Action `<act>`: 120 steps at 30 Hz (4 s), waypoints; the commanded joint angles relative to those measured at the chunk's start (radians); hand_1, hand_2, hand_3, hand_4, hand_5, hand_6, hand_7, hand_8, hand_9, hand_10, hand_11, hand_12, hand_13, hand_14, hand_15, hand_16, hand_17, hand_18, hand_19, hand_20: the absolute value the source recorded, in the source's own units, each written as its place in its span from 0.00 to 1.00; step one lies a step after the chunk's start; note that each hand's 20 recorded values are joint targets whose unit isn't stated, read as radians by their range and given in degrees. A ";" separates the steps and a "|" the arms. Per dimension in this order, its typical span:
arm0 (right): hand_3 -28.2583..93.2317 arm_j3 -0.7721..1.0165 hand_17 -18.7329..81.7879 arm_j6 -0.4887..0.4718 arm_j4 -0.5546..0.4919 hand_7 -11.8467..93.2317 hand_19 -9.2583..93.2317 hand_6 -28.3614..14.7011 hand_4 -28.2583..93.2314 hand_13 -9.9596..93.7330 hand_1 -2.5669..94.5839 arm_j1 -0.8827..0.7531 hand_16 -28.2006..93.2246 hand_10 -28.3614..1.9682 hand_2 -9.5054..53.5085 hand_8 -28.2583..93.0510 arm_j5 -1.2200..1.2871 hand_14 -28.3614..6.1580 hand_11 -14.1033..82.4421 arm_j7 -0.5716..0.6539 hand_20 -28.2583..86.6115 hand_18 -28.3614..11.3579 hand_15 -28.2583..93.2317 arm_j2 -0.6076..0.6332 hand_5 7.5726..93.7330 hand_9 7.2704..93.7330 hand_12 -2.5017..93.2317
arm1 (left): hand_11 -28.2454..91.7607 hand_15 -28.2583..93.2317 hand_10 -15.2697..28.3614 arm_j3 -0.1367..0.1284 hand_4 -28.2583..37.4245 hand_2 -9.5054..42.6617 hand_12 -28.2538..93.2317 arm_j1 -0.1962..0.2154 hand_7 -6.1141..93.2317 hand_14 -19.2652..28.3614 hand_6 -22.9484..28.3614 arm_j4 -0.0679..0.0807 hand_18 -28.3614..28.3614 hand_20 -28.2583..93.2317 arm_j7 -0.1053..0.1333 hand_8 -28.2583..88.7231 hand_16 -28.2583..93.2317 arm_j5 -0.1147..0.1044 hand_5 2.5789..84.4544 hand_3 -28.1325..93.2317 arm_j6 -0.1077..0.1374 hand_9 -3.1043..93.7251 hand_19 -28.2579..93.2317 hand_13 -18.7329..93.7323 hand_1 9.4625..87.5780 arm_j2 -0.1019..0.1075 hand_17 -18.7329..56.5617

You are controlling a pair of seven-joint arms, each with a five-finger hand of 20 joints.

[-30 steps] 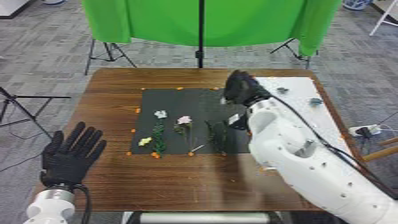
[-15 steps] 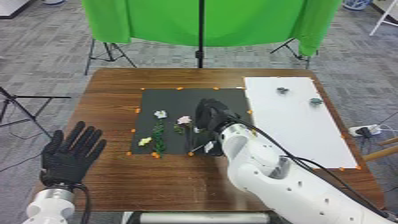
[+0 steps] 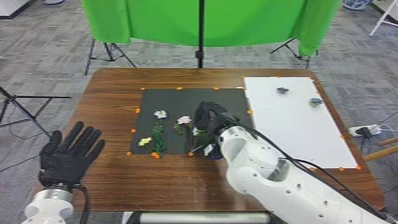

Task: Arrange flowers

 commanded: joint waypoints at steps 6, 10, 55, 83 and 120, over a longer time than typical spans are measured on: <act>0.79 0.026 0.47 -0.008 0.002 0.27 0.88 0.59 0.00 0.74 0.65 -0.011 0.53 0.48 0.00 0.13 0.007 0.55 0.30 0.000 0.52 0.11 0.56 -0.001 0.68 0.76 0.30 | 0.39 0.49 0.72 0.006 0.00 0.46 0.34 0.004 0.19 0.72 0.64 0.009 0.73 0.35 0.006 0.18 0.19 -0.017 0.51 0.83 -0.006 0.43 0.45 0.42 0.23 0.000 0.18; 0.81 0.030 0.47 -0.012 -0.004 0.27 0.88 0.58 0.00 0.74 0.62 -0.013 0.51 0.44 0.00 0.13 0.010 0.53 0.34 0.002 0.52 0.11 0.57 0.000 0.67 0.73 0.23 | 0.39 0.49 0.72 0.009 0.00 0.46 0.34 0.006 0.18 0.72 0.64 0.007 0.73 0.35 0.010 0.18 0.19 -0.022 0.51 0.83 -0.005 0.43 0.45 0.42 0.23 0.002 0.18; 0.83 0.389 0.40 0.152 0.453 0.32 0.74 0.72 0.00 0.54 0.57 -0.037 0.38 0.66 0.00 0.09 -0.011 0.49 0.28 0.026 0.45 0.24 0.38 0.246 0.50 0.42 0.10 | 0.39 0.49 0.71 0.021 0.00 0.45 0.34 -0.023 0.19 0.72 0.64 0.012 0.73 0.35 0.040 0.18 0.19 -0.006 0.49 0.83 0.026 0.40 0.45 0.42 0.23 -0.008 0.18; 0.75 0.029 0.45 -0.054 0.079 0.37 0.82 0.70 0.00 0.76 0.68 0.090 0.56 0.63 0.00 0.23 -0.200 0.64 0.22 -0.386 0.59 0.23 0.44 0.182 0.82 0.88 0.40 | 0.39 0.49 0.72 0.028 0.00 0.46 0.34 -0.004 0.19 0.72 0.64 0.002 0.73 0.35 0.019 0.17 0.19 0.008 0.51 0.83 0.007 0.41 0.45 0.42 0.23 -0.006 0.19; 0.88 0.210 0.39 0.049 0.401 0.24 0.51 0.55 0.01 0.45 0.41 0.178 0.34 0.47 0.16 0.14 -0.073 0.31 0.25 -0.097 0.35 0.14 0.34 0.171 0.42 0.38 0.13 | 0.39 0.49 0.72 0.038 0.00 0.47 0.34 -0.010 0.19 0.72 0.65 -0.004 0.73 0.35 0.013 0.18 0.19 0.004 0.51 0.82 0.011 0.42 0.46 0.42 0.23 -0.010 0.18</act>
